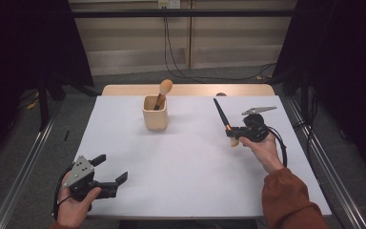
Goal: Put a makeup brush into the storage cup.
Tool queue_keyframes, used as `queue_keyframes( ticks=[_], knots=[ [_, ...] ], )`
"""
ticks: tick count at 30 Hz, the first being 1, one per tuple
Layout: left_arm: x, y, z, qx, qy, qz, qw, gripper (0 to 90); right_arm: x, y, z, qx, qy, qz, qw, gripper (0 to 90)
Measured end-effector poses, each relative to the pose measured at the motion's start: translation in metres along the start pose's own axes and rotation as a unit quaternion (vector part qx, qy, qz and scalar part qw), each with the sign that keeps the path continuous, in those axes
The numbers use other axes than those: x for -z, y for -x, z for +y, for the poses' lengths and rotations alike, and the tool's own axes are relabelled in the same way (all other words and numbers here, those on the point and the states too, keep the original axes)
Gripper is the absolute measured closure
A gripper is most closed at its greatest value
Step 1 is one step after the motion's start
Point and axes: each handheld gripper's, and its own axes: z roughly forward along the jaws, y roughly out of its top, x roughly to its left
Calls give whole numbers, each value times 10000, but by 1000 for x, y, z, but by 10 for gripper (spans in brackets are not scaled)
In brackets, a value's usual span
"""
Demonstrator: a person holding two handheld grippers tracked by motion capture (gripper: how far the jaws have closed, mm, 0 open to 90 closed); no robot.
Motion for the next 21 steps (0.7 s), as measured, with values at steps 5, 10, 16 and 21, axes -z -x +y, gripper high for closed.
queue_keyframes(
  ticks=[5,10,16,21],
  knots=[
    [0,0,0,-2,-8,6,10000,29,2,-7,-6,94,71,165,9998,747],
    [2,-1,2,20,49,39,10000,29,3,-13,-10,186,119,268,9994,747],
    [1,0,2,-22,31,-16,10000,29,7,-23,-11,330,106,455,9984,747],
    [1,2,1,-9,32,-20,10000,29,9,-31,-11,437,137,592,9972,747]
  ],
)
